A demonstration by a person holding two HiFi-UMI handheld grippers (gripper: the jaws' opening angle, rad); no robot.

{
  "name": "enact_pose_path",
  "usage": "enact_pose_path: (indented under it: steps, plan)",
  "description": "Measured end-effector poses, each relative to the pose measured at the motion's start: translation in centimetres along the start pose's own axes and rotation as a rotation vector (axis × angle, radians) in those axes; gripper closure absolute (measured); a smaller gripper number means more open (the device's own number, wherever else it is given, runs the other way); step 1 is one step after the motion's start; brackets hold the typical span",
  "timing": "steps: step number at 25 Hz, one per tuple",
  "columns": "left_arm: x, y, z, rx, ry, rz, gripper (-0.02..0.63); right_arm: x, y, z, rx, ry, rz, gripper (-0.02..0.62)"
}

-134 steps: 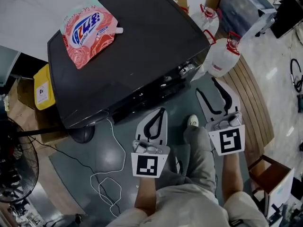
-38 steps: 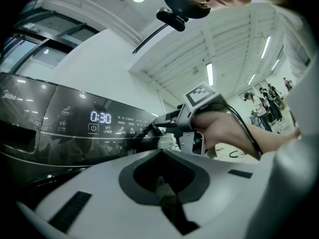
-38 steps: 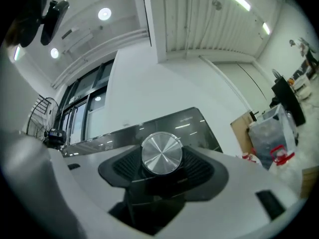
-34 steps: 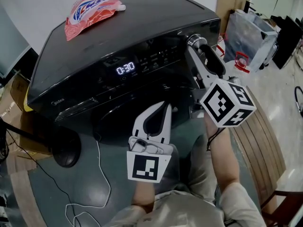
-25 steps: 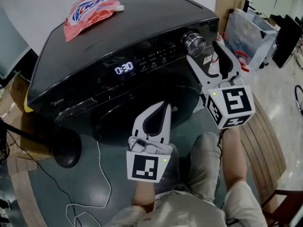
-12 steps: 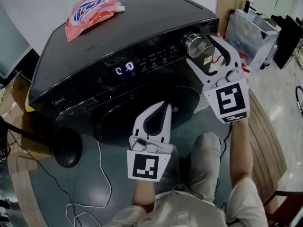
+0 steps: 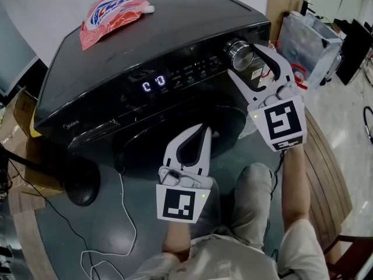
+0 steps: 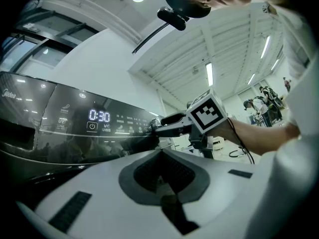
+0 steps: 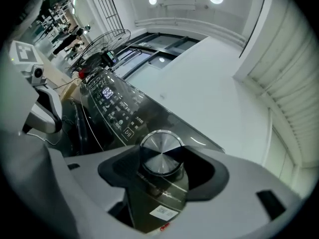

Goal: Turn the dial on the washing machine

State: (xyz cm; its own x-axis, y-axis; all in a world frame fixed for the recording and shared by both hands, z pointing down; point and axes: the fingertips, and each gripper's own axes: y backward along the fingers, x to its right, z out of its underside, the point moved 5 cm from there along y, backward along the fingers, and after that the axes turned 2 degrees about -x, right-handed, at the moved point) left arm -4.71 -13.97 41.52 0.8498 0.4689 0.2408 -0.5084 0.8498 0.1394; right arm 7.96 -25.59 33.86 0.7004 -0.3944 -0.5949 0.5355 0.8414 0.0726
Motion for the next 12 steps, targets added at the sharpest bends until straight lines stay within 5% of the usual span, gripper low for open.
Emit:
enact_pose_path:
  steps: [12]
  plan:
    - [-0.15,0.21,0.00,-0.007,-0.014,0.000,0.592,0.36,0.08,0.37,0.004,-0.258,0.046,0.314]
